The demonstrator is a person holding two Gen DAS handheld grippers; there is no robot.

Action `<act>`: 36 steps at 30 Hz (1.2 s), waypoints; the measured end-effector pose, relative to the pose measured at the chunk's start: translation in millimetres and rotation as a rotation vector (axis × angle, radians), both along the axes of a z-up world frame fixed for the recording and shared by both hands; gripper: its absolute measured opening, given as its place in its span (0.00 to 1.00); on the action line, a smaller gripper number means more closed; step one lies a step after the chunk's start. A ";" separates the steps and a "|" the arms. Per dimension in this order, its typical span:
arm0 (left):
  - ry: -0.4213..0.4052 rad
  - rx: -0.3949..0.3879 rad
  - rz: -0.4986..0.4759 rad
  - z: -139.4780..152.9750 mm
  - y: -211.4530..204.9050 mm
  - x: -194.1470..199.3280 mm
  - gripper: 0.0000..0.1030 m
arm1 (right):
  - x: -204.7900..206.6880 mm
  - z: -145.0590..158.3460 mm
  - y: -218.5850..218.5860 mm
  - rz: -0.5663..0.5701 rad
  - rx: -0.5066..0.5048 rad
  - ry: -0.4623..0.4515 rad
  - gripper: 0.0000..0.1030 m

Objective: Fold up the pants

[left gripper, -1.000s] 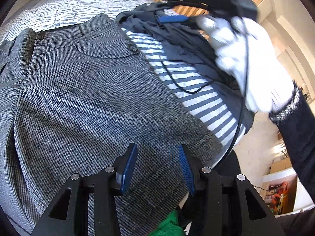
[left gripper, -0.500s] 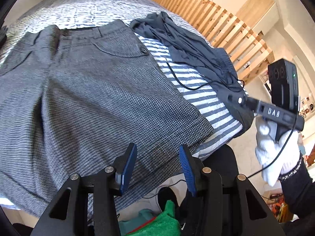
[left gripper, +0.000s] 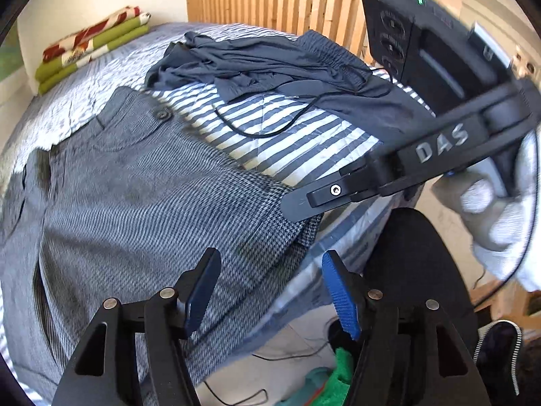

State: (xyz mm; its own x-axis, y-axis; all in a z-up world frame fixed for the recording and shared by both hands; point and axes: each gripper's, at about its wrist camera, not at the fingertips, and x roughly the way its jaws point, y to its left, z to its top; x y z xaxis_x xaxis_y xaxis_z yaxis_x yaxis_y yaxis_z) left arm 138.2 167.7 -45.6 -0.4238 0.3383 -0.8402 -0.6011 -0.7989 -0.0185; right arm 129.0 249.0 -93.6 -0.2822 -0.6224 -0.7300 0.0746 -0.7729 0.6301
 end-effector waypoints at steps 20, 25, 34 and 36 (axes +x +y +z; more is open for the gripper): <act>-0.031 0.324 0.201 29.9 -43.7 -18.0 0.13 | -84.7 42.3 26.0 -0.101 -0.021 0.092 0.37; -0.018 0.381 0.236 43.2 -68.9 -7.0 0.13 | -178.3 24.0 7.4 -0.129 0.022 0.055 0.37; -0.039 0.462 0.320 49.4 -118.7 -4.4 0.12 | -257.1 -10.6 -26.8 -0.190 0.090 -0.045 0.11; -0.042 0.507 0.355 52.6 -139.3 -4.0 0.12 | -256.3 1.0 -32.6 -0.205 0.077 -0.012 0.10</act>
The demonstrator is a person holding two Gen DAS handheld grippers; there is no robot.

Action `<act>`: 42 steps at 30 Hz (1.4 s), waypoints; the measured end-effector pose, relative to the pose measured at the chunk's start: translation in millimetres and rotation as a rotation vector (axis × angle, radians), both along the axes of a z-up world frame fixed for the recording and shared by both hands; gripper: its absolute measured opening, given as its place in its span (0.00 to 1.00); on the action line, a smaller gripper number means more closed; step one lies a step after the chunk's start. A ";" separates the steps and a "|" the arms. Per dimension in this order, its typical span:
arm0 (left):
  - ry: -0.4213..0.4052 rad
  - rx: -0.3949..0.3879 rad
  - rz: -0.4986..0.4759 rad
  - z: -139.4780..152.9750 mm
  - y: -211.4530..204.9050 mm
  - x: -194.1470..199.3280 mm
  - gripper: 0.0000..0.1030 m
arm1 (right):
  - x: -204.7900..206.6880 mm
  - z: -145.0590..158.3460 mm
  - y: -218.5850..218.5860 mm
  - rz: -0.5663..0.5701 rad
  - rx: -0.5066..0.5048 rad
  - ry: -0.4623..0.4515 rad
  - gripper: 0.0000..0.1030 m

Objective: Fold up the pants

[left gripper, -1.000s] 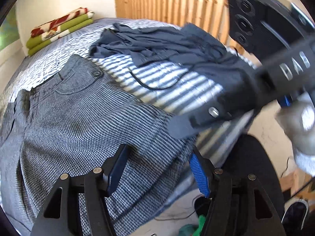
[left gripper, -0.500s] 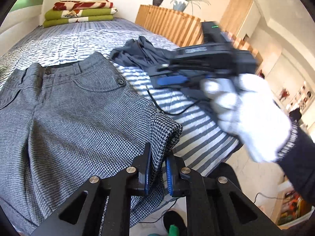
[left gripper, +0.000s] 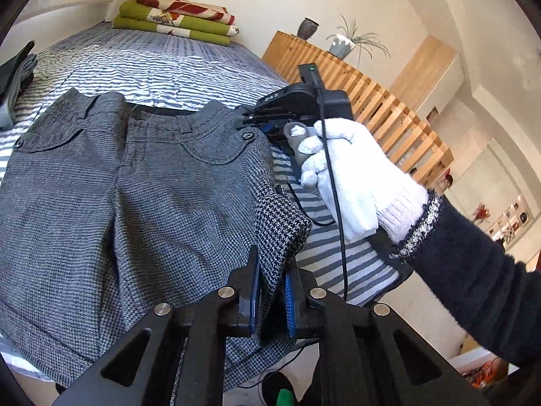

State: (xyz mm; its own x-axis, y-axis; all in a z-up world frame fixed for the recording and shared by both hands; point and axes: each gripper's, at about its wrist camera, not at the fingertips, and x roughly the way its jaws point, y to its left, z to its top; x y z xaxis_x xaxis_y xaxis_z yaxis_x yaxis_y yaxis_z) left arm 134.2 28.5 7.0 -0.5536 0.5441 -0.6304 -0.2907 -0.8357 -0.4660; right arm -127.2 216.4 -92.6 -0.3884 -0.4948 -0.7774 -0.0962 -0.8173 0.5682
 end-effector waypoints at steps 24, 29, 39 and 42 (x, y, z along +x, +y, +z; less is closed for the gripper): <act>-0.128 0.106 0.553 -70.9 -287.2 48.6 0.12 | -36.5 73.3 -365.8 0.351 0.372 0.229 0.09; -0.156 0.122 0.567 -93.7 -294.5 50.8 0.12 | -41.7 44.7 -398.4 0.382 0.458 0.204 0.09; -0.195 0.049 0.578 -95.3 -284.5 74.9 0.37 | -43.6 43.4 -410.2 0.470 0.323 0.219 0.25; -0.182 0.000 0.633 -84.5 -288.9 92.2 0.39 | -33.9 73.4 -376.8 0.435 0.196 0.269 0.34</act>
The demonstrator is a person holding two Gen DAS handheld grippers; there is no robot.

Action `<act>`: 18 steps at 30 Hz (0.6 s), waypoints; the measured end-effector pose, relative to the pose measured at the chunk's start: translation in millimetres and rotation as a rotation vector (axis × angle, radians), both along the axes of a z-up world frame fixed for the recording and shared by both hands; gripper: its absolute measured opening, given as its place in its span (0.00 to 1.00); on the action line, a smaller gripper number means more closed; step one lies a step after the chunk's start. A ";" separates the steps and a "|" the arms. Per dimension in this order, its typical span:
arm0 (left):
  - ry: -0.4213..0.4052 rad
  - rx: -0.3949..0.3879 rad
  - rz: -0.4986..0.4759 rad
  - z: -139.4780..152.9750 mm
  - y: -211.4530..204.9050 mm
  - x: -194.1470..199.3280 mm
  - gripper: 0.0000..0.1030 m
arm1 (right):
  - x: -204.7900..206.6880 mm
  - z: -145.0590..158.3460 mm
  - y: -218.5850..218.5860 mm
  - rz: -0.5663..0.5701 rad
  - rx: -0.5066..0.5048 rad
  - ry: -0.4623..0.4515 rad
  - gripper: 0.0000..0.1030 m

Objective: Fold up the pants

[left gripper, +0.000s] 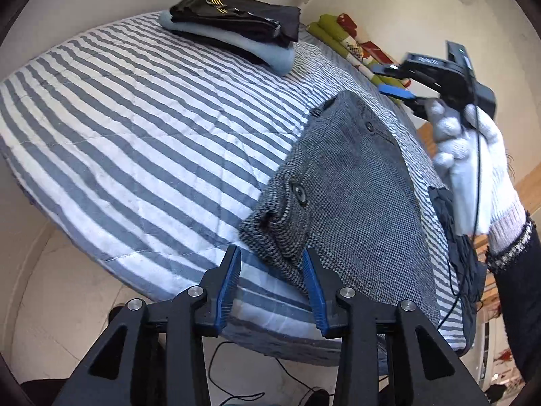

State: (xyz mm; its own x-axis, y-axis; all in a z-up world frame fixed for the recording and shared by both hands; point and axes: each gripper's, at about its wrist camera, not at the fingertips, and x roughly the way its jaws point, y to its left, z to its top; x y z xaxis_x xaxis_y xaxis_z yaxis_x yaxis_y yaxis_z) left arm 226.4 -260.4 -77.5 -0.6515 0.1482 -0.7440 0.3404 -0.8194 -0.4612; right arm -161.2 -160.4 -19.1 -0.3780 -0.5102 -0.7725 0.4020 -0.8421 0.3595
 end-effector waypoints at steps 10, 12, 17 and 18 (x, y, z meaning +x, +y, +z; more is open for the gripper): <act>-0.014 -0.101 -0.032 19.7 -6.9 -48.1 0.56 | 86.5 -8.3 143.2 -0.084 0.020 0.028 0.35; -0.070 -0.092 -0.025 8.1 -7.7 -57.3 0.17 | 93.7 -25.6 158.9 -0.110 -0.001 -0.024 0.35; -0.068 -0.080 0.004 0.3 -6.7 -53.1 0.09 | 101.1 -33.8 149.3 -0.056 -0.040 -0.032 0.35; -0.081 -0.101 0.026 -1.0 -8.4 -51.3 0.00 | 99.2 -34.2 140.5 -0.029 -0.051 -0.037 0.35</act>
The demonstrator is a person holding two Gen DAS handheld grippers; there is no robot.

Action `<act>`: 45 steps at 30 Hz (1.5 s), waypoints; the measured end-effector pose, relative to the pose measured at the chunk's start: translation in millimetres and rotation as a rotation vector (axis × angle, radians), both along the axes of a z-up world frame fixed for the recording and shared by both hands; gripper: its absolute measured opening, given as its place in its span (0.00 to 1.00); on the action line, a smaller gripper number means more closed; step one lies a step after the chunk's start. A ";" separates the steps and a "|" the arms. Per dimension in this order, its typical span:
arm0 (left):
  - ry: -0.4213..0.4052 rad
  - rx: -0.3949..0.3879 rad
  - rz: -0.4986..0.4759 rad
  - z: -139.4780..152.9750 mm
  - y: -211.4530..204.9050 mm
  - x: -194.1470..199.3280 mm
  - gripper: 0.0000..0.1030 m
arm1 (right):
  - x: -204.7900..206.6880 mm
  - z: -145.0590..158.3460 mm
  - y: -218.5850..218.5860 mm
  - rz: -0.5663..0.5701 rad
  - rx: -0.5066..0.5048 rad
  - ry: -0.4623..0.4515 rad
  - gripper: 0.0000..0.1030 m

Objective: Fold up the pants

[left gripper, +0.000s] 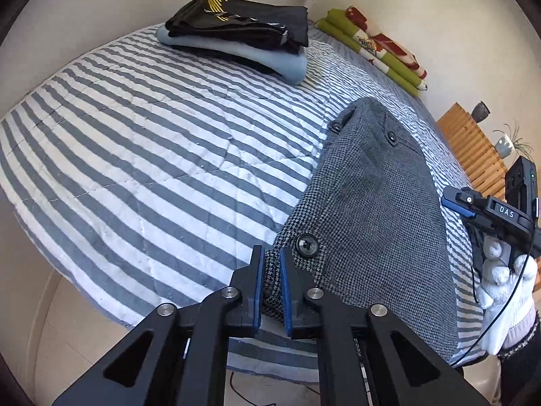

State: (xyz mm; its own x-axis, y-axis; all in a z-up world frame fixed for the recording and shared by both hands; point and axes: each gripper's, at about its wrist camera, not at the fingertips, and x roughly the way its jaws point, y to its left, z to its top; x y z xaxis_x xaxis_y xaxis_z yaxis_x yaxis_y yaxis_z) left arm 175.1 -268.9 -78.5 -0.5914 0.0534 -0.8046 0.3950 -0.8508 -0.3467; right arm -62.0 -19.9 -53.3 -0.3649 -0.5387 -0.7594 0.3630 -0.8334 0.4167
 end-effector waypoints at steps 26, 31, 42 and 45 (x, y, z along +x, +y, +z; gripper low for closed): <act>-0.116 -0.208 -0.293 -12.0 88.4 -229.5 0.12 | 96.9 -37.0 -21.9 0.153 0.045 -0.079 0.34; -0.021 -0.095 -0.255 9.3 71.6 -217.7 0.14 | 108.8 -31.6 -11.7 0.191 0.009 -0.057 0.34; -0.108 -0.073 -0.358 6.2 47.3 -215.3 0.68 | 71.3 -18.4 63.2 -0.072 -0.014 -0.077 0.43; -0.147 -0.086 -0.366 -8.1 43.8 -221.5 0.69 | 61.3 -20.5 62.7 -0.087 -0.031 -0.097 0.47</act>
State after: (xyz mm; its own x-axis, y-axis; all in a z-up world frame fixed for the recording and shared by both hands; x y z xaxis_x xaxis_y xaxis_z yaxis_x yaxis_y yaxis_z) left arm -46.5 -225.1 -86.6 -0.4236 0.1681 -0.8901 0.1002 -0.9679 -0.2305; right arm -0.7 42.8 -73.8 -0.3372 -0.5317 -0.7769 0.2464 -0.8463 0.4723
